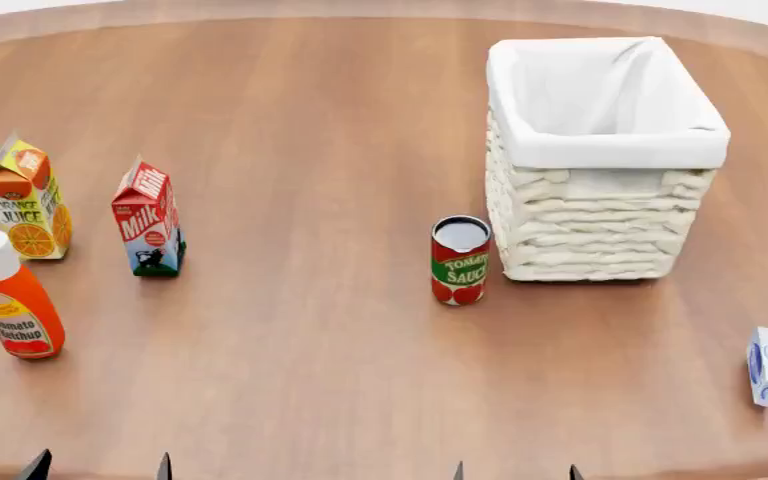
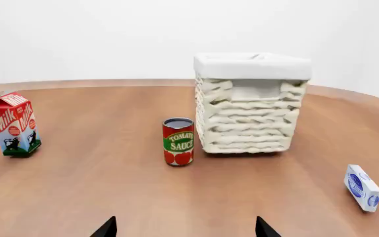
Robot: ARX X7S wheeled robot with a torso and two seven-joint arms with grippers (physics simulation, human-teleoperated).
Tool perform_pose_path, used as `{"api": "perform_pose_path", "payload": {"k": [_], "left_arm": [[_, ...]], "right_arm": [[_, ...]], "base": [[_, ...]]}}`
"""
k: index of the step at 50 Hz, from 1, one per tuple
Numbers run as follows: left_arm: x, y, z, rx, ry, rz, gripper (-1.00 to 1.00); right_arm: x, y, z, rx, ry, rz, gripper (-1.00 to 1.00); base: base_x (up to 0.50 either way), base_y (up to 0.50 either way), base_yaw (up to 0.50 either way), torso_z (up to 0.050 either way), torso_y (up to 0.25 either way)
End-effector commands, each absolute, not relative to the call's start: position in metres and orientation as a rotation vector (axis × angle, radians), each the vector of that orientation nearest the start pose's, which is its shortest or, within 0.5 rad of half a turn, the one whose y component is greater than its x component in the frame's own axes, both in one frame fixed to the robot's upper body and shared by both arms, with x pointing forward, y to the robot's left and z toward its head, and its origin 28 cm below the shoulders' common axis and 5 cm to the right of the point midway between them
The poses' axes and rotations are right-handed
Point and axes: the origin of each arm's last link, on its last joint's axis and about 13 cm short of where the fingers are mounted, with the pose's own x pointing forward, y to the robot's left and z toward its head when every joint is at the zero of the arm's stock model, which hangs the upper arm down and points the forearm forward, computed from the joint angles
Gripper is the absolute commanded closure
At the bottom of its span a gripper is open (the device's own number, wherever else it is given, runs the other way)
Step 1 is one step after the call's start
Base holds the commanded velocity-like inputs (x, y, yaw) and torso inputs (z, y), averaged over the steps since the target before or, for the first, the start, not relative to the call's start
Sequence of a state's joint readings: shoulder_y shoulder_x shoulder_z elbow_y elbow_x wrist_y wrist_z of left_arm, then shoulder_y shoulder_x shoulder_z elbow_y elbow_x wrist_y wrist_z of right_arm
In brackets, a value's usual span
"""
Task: Pick the milk and place it in the basket.
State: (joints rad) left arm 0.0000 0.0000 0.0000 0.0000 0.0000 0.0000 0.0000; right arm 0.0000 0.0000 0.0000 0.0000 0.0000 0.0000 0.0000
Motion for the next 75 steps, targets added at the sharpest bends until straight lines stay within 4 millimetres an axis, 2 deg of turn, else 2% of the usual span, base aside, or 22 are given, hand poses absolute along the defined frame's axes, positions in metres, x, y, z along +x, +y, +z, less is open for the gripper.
{"api": "perform_pose_path", "payload": {"k": [1,15,16,17,18,29,32,39,40,43,44,47,48,52,57,62,75], "left_arm": [[0.21,0.205,0.013,0.001,0.001,-0.002,-1.0],[0.21,0.205,0.013,0.003,0.001,-0.003,-1.0],[0.207,0.207,0.026,-0.008,-0.022,-0.003,-1.0],[0.21,0.205,0.018,0.0,-0.009,-0.001,-1.0],[0.21,0.205,0.017,0.0,-0.007,0.0,-1.0],[0.211,0.206,0.023,-0.004,-0.006,0.004,-1.0],[0.213,0.207,0.037,0.006,-0.037,-0.006,-1.0],[0.216,0.225,0.089,-0.003,-0.175,0.02,-1.0],[0.216,0.233,0.108,-0.011,-0.229,0.039,-1.0],[0.212,0.241,0.131,-0.009,-0.302,0.056,-1.0],[0.207,0.25,0.148,-0.015,-0.361,0.076,-1.0],[0.199,0.259,0.165,-0.031,-0.421,0.099,-1.0],[0.191,0.265,0.177,-0.044,-0.462,0.113,-1.0],[0.174,0.277,0.199,-0.063,-0.552,0.155,-1.0],[0.158,0.289,0.218,-0.063,-0.631,0.195,-1.0],[0.15,0.293,0.226,-0.072,-0.668,0.213,-1.0],[0.148,0.29,0.227,-0.065,-0.674,0.2,-1.0]], "right_arm": [[0.21,-0.096,0.013,-0.012,0.001,-0.008,-1.0],[0.21,-0.096,0.012,-0.015,0.005,-0.006,-1.0],[0.212,-0.1,0.011,0.063,0.038,-0.049,-1.0],[0.21,-0.097,0.012,-0.006,0.014,-0.004,-1.0],[0.21,-0.097,0.012,-0.004,0.015,-0.001,-1.0],[0.211,-0.1,0.021,0.005,-0.003,-0.011,-1.0],[0.214,-0.104,0.039,0.026,-0.045,-0.01,-1.0],[0.21,-0.129,0.112,0.073,-0.206,-0.022,-1.0],[0.205,-0.138,0.133,0.087,-0.265,-0.031,-1.0],[0.195,-0.148,0.158,0.096,-0.357,-0.039,-1.0],[0.185,-0.155,0.176,0.109,-0.414,-0.037,-1.0],[0.172,-0.163,0.194,0.104,-0.473,-0.046,-1.0],[0.163,-0.168,0.206,0.097,-0.511,-0.054,-1.0],[0.14,-0.177,0.227,0.099,-0.589,-0.052,-1.0],[0.122,-0.183,0.241,0.1,-0.65,-0.066,-1.0],[0.109,-0.185,0.246,0.109,-0.684,-0.063,-1.0],[0.107,-0.18,0.243,0.067,-0.683,-0.029,-1.0]], "base": [[0.0,0.0,0.0,0.0,0.0],[0.0,0.0,0.0,0.0,0.0],[0.0,0.0,0.0,0.0,0.0],[0.0,0.0,0.0,0.0,0.0],[0.0,0.0,0.0,0.0,0.0],[0.0,0.0,0.0,0.0,0.0],[0.0,0.0,0.0,0.0,0.0],[0.0,0.0,0.0,0.0,0.0],[0.0,0.0,0.0,0.0,0.0],[0.0,0.0,0.0,0.0,0.0],[0.0,0.0,0.0,0.0,0.0],[0.0,0.0,0.0,0.0,0.0],[0.0,0.0,0.0,0.0,0.0],[0.0,0.0,0.0,0.0,0.0],[0.0,0.0,0.0,0.0,0.0],[0.0,0.0,0.0,0.0,0.0],[0.0,0.18,0.0,0.0,0.0]]}}
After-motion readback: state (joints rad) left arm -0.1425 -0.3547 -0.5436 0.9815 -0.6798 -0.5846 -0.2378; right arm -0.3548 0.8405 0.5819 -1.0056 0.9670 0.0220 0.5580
